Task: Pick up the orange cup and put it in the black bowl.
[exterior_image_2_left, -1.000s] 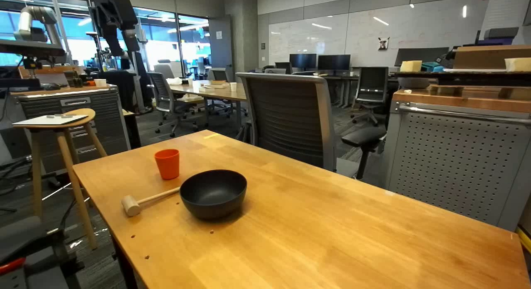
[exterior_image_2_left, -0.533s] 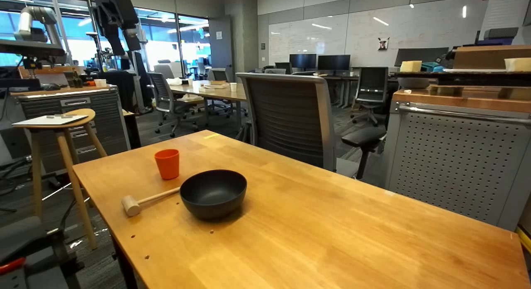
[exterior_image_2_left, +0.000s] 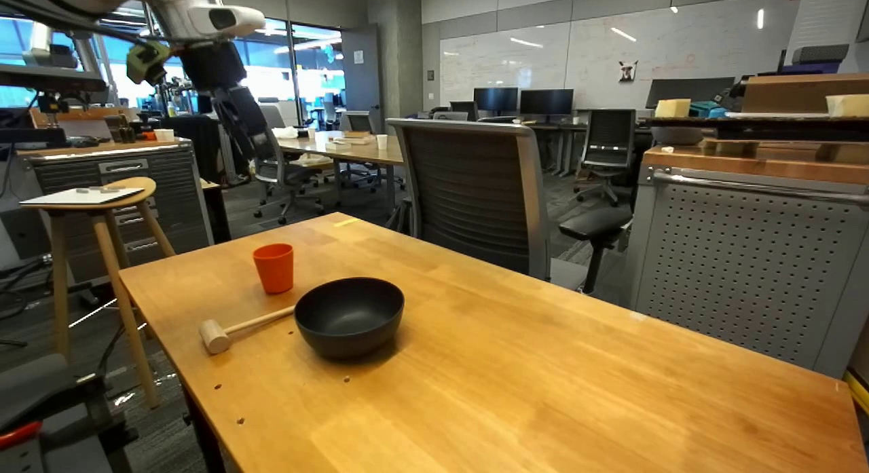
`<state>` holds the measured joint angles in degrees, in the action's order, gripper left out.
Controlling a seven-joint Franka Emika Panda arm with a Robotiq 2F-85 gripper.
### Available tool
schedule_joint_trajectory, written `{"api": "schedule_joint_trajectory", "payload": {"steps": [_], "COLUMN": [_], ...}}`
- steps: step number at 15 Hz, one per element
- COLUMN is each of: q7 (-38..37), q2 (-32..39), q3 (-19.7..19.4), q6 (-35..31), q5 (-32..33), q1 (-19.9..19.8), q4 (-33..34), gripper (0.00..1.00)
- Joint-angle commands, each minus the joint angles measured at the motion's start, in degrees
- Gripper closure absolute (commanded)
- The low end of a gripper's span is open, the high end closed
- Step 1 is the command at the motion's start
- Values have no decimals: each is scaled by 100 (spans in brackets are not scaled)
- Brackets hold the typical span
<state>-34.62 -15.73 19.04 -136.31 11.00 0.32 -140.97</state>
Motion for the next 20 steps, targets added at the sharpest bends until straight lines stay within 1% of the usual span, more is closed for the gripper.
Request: {"api": "schedule_joint_trajectory", "payload": {"steps": [1, 4, 7, 10, 13, 18, 19, 20], "q7": [-939, -1456, -1660, -1598, -1499, -1510, -1521, -1538], "q2": [1084, 1879, 2558, 3070, 3363, 3671, 3721, 3764], "q3": [42, -225, -524, -785, -955, -1185, -1224, -1260], "q6": [-316, -387, -392, -364, -337, -451, -469, -529], "q5": [854, 1354, 1498, 1190, 779, 341, 282, 235], "q1": [-99, 165, 538, 911, 1152, 1362, 1395, 1418], "q4": [385, 709, 1153, 1547, 1764, 1722, 1715, 1697], "gripper": [0, 0, 0, 0, 0, 0, 3, 26]}}
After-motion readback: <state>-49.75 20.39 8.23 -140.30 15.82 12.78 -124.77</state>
